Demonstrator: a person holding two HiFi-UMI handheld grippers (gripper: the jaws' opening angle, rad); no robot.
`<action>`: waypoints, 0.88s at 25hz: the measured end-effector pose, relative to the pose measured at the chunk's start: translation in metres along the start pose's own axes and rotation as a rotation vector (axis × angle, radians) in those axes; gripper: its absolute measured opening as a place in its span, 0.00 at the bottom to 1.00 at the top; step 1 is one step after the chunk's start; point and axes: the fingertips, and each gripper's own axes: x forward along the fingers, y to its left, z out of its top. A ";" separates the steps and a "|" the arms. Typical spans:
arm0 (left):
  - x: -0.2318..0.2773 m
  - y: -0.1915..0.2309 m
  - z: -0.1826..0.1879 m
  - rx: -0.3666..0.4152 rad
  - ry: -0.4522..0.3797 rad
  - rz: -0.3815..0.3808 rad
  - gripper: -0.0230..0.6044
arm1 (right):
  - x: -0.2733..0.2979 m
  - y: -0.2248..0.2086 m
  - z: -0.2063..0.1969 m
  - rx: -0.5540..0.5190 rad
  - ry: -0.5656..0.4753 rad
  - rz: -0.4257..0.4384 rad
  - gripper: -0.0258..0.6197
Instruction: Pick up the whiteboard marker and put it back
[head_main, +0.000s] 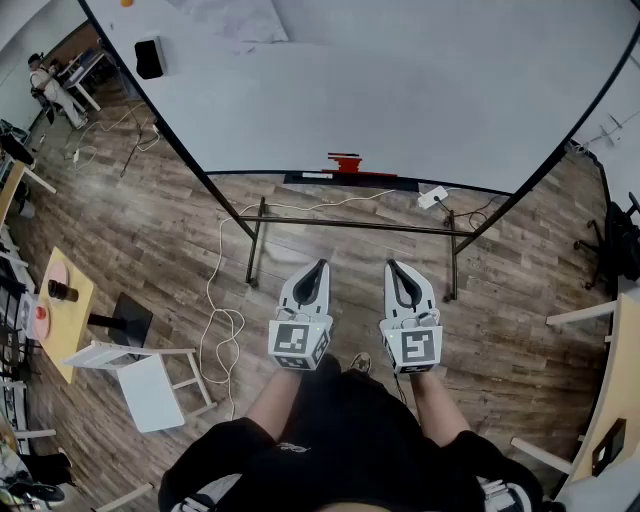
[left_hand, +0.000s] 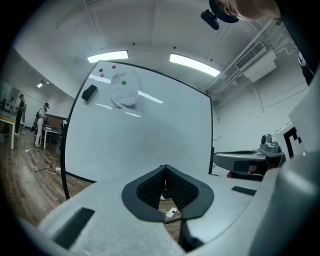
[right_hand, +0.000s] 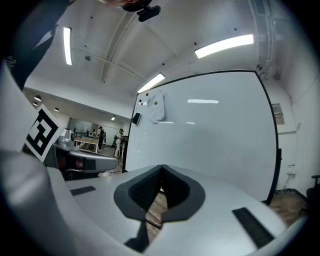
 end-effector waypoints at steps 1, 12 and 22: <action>0.002 -0.001 -0.001 0.002 0.001 -0.004 0.05 | 0.002 -0.001 0.001 0.003 0.003 -0.001 0.04; 0.007 0.018 0.002 -0.006 0.010 -0.038 0.05 | 0.026 0.011 0.008 0.030 -0.008 -0.013 0.04; -0.010 0.086 -0.005 -0.058 0.035 -0.075 0.05 | 0.086 0.076 -0.003 0.055 0.035 0.008 0.04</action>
